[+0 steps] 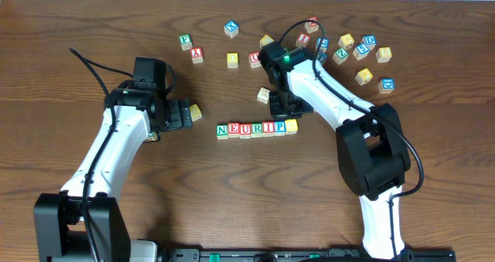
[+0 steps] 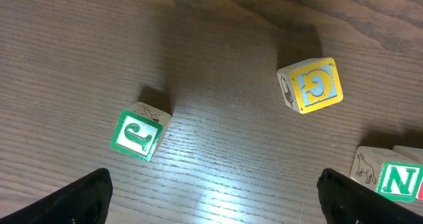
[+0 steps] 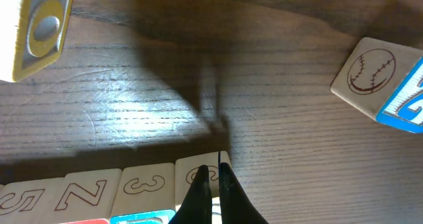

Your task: Spell out NEURIPS

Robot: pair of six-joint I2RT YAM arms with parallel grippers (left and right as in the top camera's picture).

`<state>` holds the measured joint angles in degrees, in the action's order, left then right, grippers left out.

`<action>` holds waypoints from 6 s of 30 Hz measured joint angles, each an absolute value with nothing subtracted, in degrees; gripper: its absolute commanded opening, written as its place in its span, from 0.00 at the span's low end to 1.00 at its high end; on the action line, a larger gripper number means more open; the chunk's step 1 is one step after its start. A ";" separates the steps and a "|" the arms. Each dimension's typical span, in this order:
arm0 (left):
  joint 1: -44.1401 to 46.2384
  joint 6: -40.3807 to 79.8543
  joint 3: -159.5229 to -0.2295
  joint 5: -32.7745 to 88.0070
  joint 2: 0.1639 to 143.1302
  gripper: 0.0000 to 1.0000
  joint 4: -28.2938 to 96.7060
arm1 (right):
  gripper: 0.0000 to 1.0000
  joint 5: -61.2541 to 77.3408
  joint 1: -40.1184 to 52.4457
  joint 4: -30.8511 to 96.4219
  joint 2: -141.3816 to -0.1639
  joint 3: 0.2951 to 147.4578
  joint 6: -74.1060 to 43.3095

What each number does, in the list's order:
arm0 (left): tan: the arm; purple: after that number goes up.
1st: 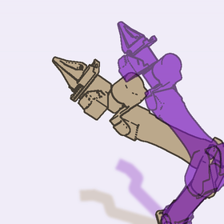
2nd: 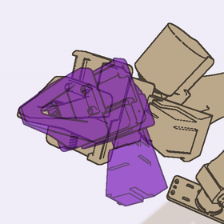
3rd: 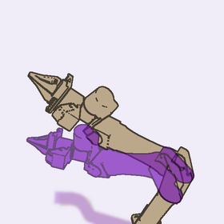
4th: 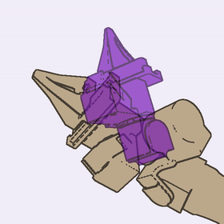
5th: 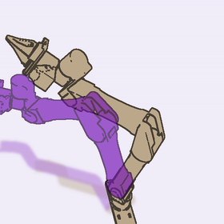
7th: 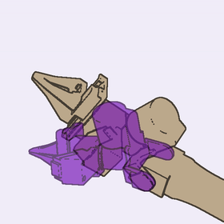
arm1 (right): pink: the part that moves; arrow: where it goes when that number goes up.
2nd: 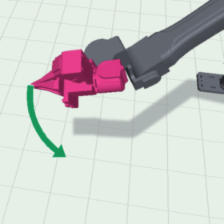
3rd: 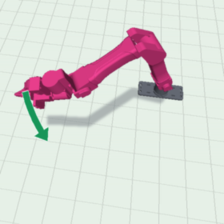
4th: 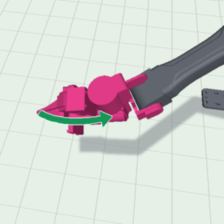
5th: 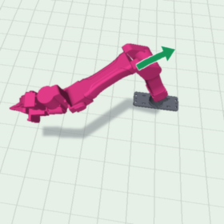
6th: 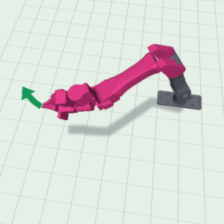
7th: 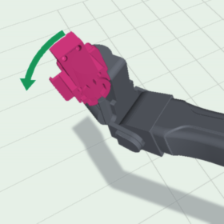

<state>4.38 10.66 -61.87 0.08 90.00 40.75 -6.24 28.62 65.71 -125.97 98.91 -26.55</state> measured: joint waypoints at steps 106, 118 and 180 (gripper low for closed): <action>4.38 10.66 -61.87 0.08 90.00 0.98 40.88 | 0.01 -6.83 28.03 51.07 -109.34 74.50 -30.44; 4.38 10.66 -61.87 0.10 90.00 0.98 40.88 | 0.01 -6.83 28.03 50.28 -109.34 74.50 -30.57; 4.38 10.66 -61.87 0.10 90.00 0.98 40.88 | 0.01 -7.29 27.94 50.59 -109.34 74.50 -30.59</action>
